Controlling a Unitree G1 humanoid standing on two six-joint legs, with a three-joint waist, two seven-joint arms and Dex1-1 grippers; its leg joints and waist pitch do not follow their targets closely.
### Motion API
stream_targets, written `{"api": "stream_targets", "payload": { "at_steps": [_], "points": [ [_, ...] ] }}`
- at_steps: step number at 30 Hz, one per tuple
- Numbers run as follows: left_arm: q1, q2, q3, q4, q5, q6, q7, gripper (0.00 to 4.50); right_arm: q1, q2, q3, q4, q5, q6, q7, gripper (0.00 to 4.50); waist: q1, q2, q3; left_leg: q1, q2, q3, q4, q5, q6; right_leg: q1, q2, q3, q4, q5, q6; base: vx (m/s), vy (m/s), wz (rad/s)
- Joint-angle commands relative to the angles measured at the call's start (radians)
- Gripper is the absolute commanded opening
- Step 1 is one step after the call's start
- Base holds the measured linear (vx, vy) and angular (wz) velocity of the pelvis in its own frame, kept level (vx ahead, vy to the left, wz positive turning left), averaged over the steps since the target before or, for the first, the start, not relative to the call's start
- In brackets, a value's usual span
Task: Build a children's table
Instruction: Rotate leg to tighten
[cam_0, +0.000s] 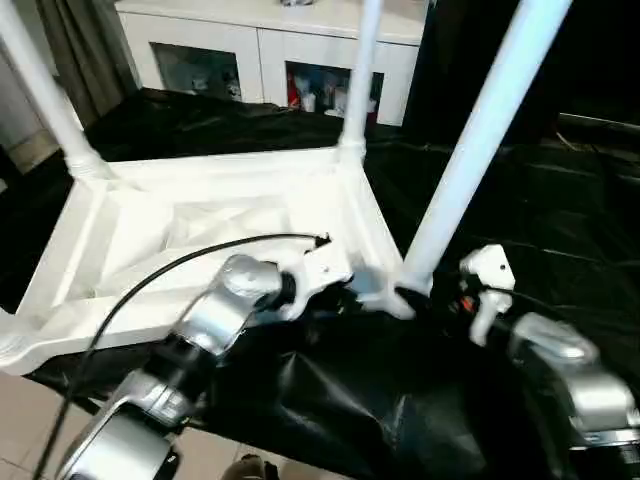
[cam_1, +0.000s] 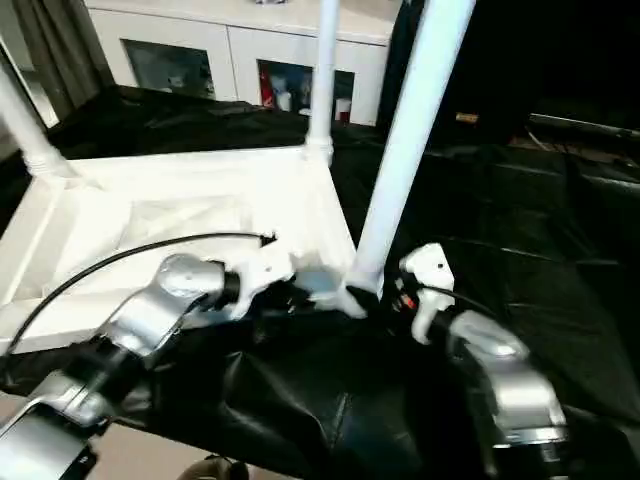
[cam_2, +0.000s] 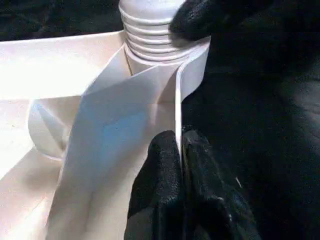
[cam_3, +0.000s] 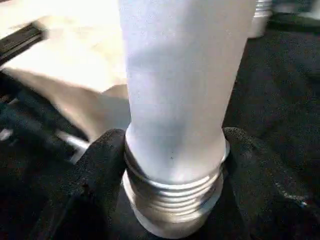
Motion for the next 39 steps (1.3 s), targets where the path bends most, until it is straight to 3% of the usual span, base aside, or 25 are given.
{"api": "stream_targets", "payload": {
  "at_steps": [1,2,3,4,5,7,8,9,10,12,14,15,17,18,20,22,26,31,34,39],
  "points": [
    [-0.036,-0.007,0.063,0.017,0.024,0.04,0.137,0.0,0.016,0.06,0.001,-0.012,-0.022,0.036,-0.117,2.74,-0.01,-0.012,-0.043,0.04,0.033,-0.016,-0.106,-0.359,-0.026,0.007,-0.005,0.007,-0.092,-0.297,-0.146,0.0,0.0,0.0],
    [-0.036,-0.008,0.064,0.017,0.024,0.041,0.138,0.0,0.016,0.062,0.001,-0.013,-0.022,0.037,-0.12,2.74,-0.014,-0.014,-0.04,0.039,0.032,-0.014,-0.109,-0.352,-0.025,0.006,-0.003,0.008,-0.093,-0.282,-0.145,0.0,0.0,0.0],
    [-0.038,-0.018,0.067,0.016,0.033,0.062,0.168,0.0,0.018,0.098,0.002,-0.01,-0.043,0.036,-0.182,2.74,-0.017,-0.02,-0.029,0.038,0.033,-0.015,-0.116,-0.348,-0.021,0.003,-0.001,0.007,-0.099,-0.275,-0.142,0.0,0.0,0.0],
    [-0.041,-0.031,0.067,0.02,0.043,0.077,0.193,0.0,0.018,0.132,0.0,0.001,-0.054,0.037,-0.237,2.74,-0.022,-0.02,-0.019,0.043,0.033,-0.015,-0.119,-0.397,-0.032,-0.006,-0.002,0.009,-0.104,-0.327,-0.134,0.0,0.0,0.0],
    [-0.041,-0.031,0.067,0.02,0.043,0.077,0.193,0.0,0.018,0.132,0.0,0.001,-0.054,0.037,-0.237,2.74,-0.022,-0.02,-0.019,0.043,0.033,-0.015,-0.119,-0.397,-0.032,-0.006,-0.002,0.009,-0.104,-0.327,-0.134,0.0,0.0,0.0],
    [-0.048,-0.049,0.062,0.029,0.056,0.091,0.22,0.0,0.021,0.165,0.008,0.01,-0.074,0.038,-0.286,2.74,-0.029,-0.031,-0.003,0.045,0.034,-0.02,-0.126,-0.45,-0.05,-0.01,-0.005,0.01,-0.113,-0.406,-0.105,0.0,0.0,0.0],
    [-0.052,-0.057,0.057,0.036,0.06,0.091,0.23,0.0,0.023,0.176,0.017,0.013,-0.088,0.039,-0.301,2.74,-0.031,-0.031,-0.001,0.053,0.034,-0.022,-0.128,-0.463,-0.056,-0.013,-0.008,0.01,-0.119,-0.421,-0.097,0.0,0.0,0.0],
    [-0.058,-0.071,0.049,0.042,0.064,0.086,0.241,0.0,0.026,0.192,0.028,0.014,-0.095,0.042,-0.313,2.74,-0.033,-0.029,-0.001,0.052,0.035,-0.023,-0.131,-0.455,-0.057,-0.01,-0.007,0.01,-0.119,-0.405,-0.096,0.0,0.0,0.0],
    [-0.06,-0.081,0.045,0.041,0.063,0.083,0.246,0.0,0.029,0.203,0.03,0.009,-0.091,0.044,-0.316,2.74,-0.035,-0.042,0.007,0.049,0.035,-0.022,-0.136,-0.427,-0.049,-0.007,-0.006,0.009,-0.12,-0.375,-0.089,0.0,0.0,0.0],
    [-0.061,-0.088,0.043,0.036,0.059,0.09,0.245,0.0,0.027,0.209,0.029,0.002,-0.087,0.044,-0.317,2.74,-0.035,-0.042,0.011,0.049,0.036,-0.018,-0.14,-0.395,-0.037,-0.005,-0.005,0.01,-0.123,-0.334,-0.089,0.0,0.0,0.0],
    [-0.061,-0.09,0.042,0.031,0.058,0.092,0.244,0.0,0.019,0.214,0.022,-0.005,-0.077,0.046,-0.316,3.3,-0.036,-0.046,0.018,0.051,0.037,-0.015,-0.143,-0.405,-0.035,-0.009,-0.006,0.012,-0.128,-0.352,-0.082,0.0,0.0,0.0],
    [-0.061,-0.09,0.041,0.03,0.059,0.092,0.244,0.0,0.017,0.216,0.019,-0.007,-0.073,0.048,-0.316,3.44,-0.037,-0.051,0.02,0.053,0.037,-0.014,-0.143,-0.419,-0.035,-0.011,-0.009,0.013,-0.13,-0.389,-0.075,0.0,0.0,0.0],
    [-0.057,-0.089,0.041,0.019,0.062,0.096,0.24,0.0,0.003,0.215,0.011,-0.015,-0.062,0.048,-0.31,3.61,-0.038,-0.051,0.025,0.052,0.038,-0.017,-0.147,-0.445,-0.046,-0.013,-0.012,0.014,-0.137,-0.443,-0.064,0.0,0.0,0.0],
    [-0.052,-0.084,0.045,0.008,0.064,0.099,0.233,0.0,-0.007,0.211,0.008,-0.026,-0.058,0.05,-0.307,3.72,-0.044,-0.058,0.022,0.04,0.038,-0.022,-0.15,-0.424,-0.05,-0.001,-0.014,0.009,-0.131,-0.439,-0.061,0.0,0.0,0.0],
    [-0.051,-0.082,0.046,0.004,0.064,0.099,0.231,0.0,-0.01,0.208,0.01,-0.029,-0.058,0.05,-0.303,3.8,-0.053,-0.06,0.021,0.025,0.037,-0.023,-0.15,-0.344,-0.043,0.008,-0.013,0.005,-0.123,-0.352,-0.073,0.0,0.0,0.0],
    [-0.044,-0.071,0.048,-0.009,0.064,0.097,0.22,0.0,-0.011,0.189,0.014,-0.062,-0.053,0.049,-0.275,3.95,-0.051,-0.063,0.023,0.028,0.038,-0.015,-0.144,-0.303,-0.02,0.002,-0.013,0.008,-0.121,-0.306,-0.087,0.0,0.0,0.0],
    [-0.028,-0.052,0.051,-0.034,0.055,0.095,0.194,0.0,0.015,0.132,-0.002,-0.161,-0.016,0.08,-0.213,3.95,-0.047,-0.064,0.032,0.034,0.041,-0.005,-0.14,-0.292,0.011,-0.006,-0.012,0.014,-0.127,-0.318,-0.101,0.0,0.0,0.0],
    [-0.013,-0.033,0.05,-0.052,0.046,0.075,0.157,0.0,0.053,0.036,-0.03,-0.239,0.013,0.098,-0.126,3.95,-0.041,-0.064,0.026,0.033,0.043,-0.001,-0.135,-0.236,0.025,0.001,-0.01,0.015,-0.121,-0.265,-0.11,0.0,0.0,0.0],
    [0.0,-0.009,0.04,-0.076,0.033,0.049,0.099,0.0,0.072,-0.05,-0.085,-0.266,0.065,0.111,-0.042,3.95,-0.042,-0.065,0.021,0.027,0.04,-0.001,-0.134,-0.224,0.037,0.008,-0.009,0.012,-0.118,-0.246,-0.125,0.0,0.0,0.0],
    [0.01,0.026,0.029,-0.103,0.011,0.021,0.017,0.0,0.073,-0.155,-0.117,-0.258,0.111,0.117,0.077,4.43,-0.039,-0.058,0.014,0.034,0.042,0.004,-0.127,-0.201,0.06,0.007,-0.008,0.012,-0.115,-0.212,-0.159,0.0,0.0,0.0]
  ]
}}
